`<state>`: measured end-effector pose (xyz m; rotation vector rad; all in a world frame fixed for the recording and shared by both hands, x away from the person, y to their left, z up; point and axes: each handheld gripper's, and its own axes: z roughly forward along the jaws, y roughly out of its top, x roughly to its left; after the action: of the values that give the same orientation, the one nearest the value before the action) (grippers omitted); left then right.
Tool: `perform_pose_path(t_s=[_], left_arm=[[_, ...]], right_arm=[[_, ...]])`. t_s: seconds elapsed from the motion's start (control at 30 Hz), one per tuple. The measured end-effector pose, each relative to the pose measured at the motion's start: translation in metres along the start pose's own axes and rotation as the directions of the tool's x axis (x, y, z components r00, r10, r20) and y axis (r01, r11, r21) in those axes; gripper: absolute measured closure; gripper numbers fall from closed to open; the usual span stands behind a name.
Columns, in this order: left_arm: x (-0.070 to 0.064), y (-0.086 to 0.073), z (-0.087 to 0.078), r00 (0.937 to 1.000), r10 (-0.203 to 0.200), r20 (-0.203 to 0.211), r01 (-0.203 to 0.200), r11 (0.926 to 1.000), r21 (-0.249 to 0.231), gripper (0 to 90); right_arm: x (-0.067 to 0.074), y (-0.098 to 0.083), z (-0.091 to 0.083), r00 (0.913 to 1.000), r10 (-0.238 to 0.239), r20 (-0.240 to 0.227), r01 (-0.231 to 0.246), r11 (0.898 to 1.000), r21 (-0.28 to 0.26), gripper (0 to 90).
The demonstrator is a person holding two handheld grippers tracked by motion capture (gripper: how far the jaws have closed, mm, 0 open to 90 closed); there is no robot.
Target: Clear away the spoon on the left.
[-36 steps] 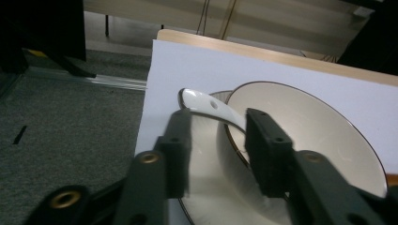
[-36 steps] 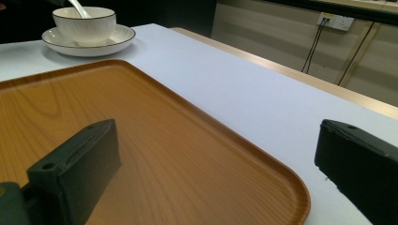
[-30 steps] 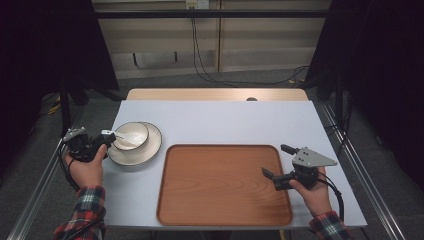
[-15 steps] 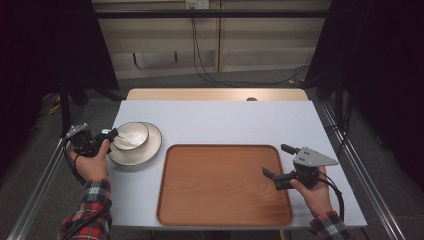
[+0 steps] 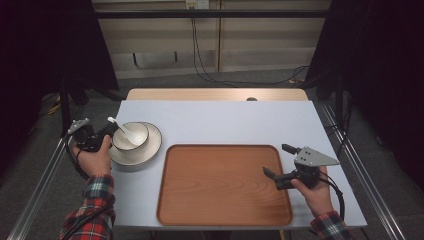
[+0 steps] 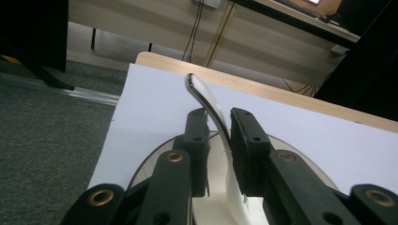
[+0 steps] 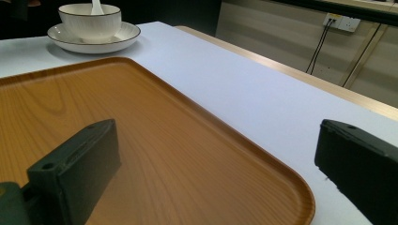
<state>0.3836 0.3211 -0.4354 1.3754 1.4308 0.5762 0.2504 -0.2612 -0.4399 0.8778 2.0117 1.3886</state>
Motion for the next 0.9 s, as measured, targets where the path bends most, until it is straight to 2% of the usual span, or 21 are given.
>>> perform_pose_path(t_s=[0.27,0.37,0.4,0.5,0.63,0.77,0.9], left_arm=[[-0.003,0.002,0.005,0.9991,0.026,-0.035,-0.025,0.9993,0.028,73.9],[0.000,-0.001,0.005,0.9994,0.016,-0.032,-0.015,0.9993,0.035,73.6],[0.002,-0.003,0.004,0.9989,0.008,-0.045,-0.007,0.9995,0.030,73.0],[0.003,-0.004,0.003,0.9985,0.011,-0.053,-0.010,0.9994,0.033,71.7],[0.011,-0.006,-0.002,0.9974,-0.005,-0.072,0.007,0.9997,0.024,68.1],[0.012,-0.007,0.000,0.9979,-0.022,-0.061,0.023,0.9995,0.021,65.7],[0.011,-0.011,0.009,0.9983,-0.034,-0.048,0.035,0.9992,0.019,61.9]], right_arm=[[0.000,0.000,-0.001,1.0000,0.003,0.003,-0.003,1.000,0.000,0.0],[-0.001,0.000,-0.001,1.0000,0.004,0.000,-0.004,1.000,-0.001,0.0],[0.000,0.000,-0.001,1.0000,0.003,-0.001,-0.003,1.000,0.000,0.0],[0.000,0.000,0.000,1.0000,0.003,0.002,-0.003,1.000,0.000,0.0],[0.000,0.000,0.000,1.0000,0.002,0.001,-0.002,1.000,0.001,0.0],[0.001,0.000,0.002,1.0000,0.000,-0.002,0.000,1.000,0.010,0.0],[0.001,0.000,0.003,1.0000,-0.006,-0.004,0.006,1.000,0.008,0.0]])
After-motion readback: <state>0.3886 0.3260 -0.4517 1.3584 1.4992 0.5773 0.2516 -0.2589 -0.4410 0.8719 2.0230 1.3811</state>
